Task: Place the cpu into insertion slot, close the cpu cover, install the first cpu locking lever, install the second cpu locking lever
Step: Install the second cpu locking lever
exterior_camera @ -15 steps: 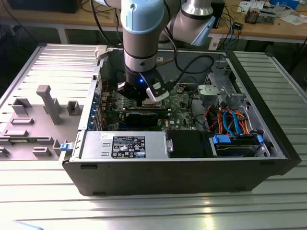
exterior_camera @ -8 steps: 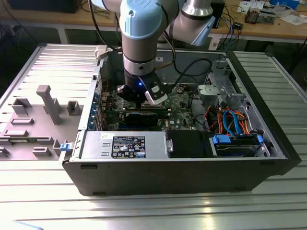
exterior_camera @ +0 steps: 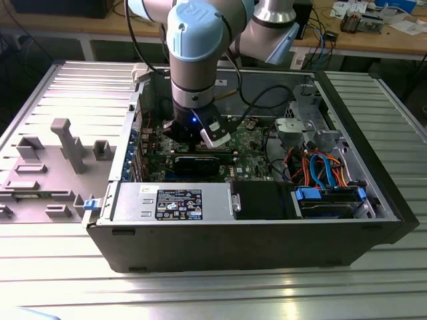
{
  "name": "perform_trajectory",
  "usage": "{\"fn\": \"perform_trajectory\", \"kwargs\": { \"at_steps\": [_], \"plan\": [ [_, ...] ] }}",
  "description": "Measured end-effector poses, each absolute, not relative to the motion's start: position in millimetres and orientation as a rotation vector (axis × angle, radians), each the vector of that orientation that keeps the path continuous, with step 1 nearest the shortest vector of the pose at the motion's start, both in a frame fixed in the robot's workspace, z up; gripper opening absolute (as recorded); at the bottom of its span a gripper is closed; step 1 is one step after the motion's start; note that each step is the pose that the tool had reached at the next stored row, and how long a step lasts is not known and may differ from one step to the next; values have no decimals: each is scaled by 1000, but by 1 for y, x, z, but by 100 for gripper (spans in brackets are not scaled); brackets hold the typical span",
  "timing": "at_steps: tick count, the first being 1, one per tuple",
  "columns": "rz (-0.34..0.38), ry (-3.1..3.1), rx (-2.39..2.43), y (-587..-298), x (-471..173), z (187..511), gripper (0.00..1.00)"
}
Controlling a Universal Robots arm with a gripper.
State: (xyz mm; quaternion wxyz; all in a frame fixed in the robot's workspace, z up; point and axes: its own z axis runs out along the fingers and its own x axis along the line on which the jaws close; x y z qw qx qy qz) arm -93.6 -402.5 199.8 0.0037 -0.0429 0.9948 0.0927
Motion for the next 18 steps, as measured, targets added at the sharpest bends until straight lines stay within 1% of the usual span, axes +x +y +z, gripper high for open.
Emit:
{"fn": "perform_trajectory", "kwargs": {
  "at_steps": [4,8,13,18],
  "plan": [
    [290,3115,-135,-402,-96,198,11],
    [257,3108,-136,-403,-98,202,11],
    [240,3109,-136,-403,-96,218,11],
    [199,3135,-135,-399,-85,218,11]
  ]
}}
